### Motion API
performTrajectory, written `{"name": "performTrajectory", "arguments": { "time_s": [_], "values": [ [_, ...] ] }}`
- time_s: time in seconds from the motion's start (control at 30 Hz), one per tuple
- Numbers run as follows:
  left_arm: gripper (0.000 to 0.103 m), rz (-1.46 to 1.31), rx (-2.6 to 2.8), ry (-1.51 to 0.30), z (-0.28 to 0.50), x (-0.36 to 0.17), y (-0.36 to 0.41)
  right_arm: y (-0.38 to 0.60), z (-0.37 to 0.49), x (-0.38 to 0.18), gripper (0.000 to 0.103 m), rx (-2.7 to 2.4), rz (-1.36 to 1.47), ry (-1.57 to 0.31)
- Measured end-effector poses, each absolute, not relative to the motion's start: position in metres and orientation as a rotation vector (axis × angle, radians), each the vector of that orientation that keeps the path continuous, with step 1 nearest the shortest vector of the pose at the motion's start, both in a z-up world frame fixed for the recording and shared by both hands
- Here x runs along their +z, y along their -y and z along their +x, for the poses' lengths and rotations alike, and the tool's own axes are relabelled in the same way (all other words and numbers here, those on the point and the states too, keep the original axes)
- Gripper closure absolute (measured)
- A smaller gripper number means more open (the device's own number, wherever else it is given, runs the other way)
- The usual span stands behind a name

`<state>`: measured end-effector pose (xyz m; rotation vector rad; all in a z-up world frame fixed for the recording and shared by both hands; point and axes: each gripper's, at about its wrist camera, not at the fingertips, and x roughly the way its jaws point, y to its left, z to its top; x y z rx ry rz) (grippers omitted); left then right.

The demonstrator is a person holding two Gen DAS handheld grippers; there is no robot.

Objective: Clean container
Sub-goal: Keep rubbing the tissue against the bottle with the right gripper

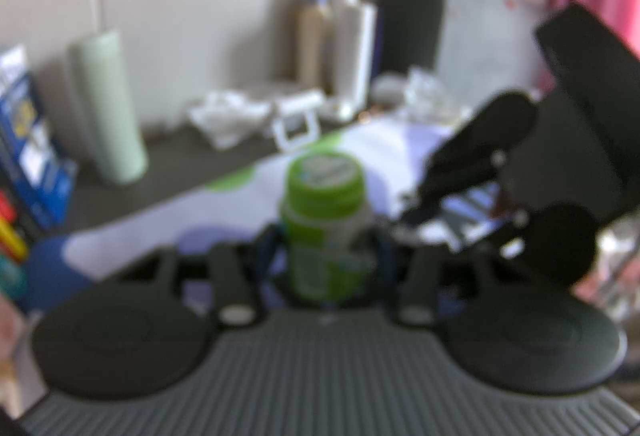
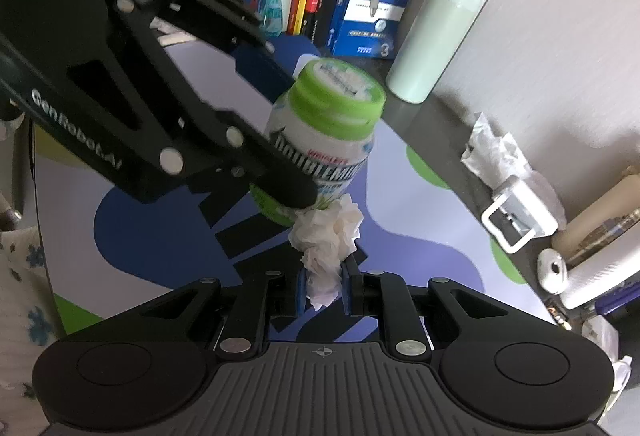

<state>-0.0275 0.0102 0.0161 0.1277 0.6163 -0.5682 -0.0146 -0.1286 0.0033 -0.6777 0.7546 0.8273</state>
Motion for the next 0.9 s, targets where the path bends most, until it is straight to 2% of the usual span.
{"name": "performTrajectory", "arguments": {
  "time_s": [0.9],
  "values": [
    [0.055, 0.138, -0.578, -0.624, -0.029, 0.014, -0.005, 0.138, -0.017, 0.045, 0.087, 0.797, -0.658, -0.638]
  ]
}}
